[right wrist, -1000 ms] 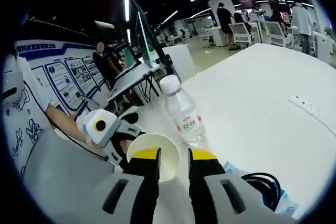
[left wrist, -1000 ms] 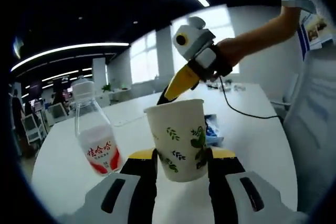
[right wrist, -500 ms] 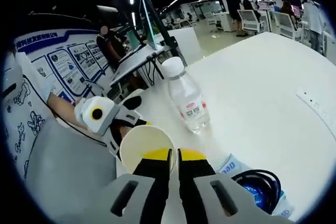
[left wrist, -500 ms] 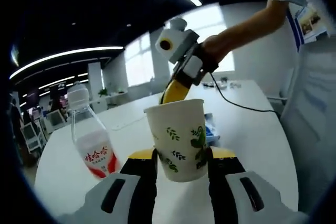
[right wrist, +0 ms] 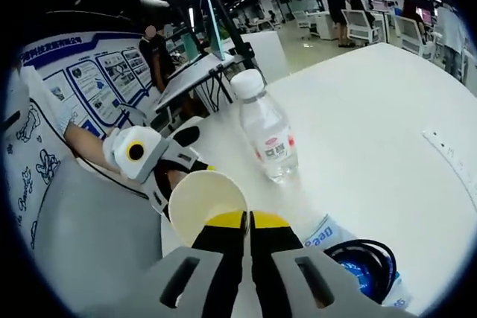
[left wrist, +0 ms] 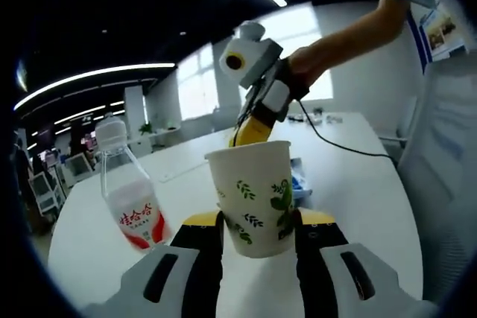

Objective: Arrange the tabletop items into an orderly group along one side of the table until the central work area is clear of visible clutter.

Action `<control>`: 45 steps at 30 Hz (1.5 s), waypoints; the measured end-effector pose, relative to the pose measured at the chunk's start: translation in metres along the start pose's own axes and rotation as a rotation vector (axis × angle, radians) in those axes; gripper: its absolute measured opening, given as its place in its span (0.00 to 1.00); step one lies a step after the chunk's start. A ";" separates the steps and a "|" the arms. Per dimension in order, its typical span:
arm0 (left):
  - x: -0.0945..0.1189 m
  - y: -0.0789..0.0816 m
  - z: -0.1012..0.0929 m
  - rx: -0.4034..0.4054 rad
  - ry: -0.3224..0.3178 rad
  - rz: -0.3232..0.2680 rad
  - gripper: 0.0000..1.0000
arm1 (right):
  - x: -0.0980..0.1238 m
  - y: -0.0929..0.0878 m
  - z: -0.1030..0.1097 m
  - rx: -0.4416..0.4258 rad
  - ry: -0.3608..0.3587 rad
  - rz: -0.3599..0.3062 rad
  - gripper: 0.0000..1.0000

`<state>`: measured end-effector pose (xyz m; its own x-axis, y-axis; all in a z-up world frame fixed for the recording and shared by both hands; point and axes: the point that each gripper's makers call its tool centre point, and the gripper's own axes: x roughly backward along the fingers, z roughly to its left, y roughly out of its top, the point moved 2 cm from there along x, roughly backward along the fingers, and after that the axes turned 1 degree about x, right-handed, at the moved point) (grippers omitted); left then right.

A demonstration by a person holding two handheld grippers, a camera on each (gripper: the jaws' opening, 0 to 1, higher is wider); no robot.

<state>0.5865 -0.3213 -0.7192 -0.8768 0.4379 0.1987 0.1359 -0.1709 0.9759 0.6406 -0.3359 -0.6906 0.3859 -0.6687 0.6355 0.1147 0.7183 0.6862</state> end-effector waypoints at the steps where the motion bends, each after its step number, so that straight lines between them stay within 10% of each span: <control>1: 0.000 -0.001 0.000 0.002 -0.002 0.006 0.34 | 0.000 -0.001 0.001 -0.014 0.003 0.007 0.00; 45: 0.027 -0.031 0.012 0.230 0.063 0.120 0.52 | -0.002 0.033 -0.066 -0.066 -0.194 0.065 0.00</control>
<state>0.5638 -0.2938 -0.7425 -0.8739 0.3697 0.3155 0.3358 -0.0101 0.9419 0.7041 -0.2980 -0.6931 0.2116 -0.6405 0.7382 0.1578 0.7678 0.6210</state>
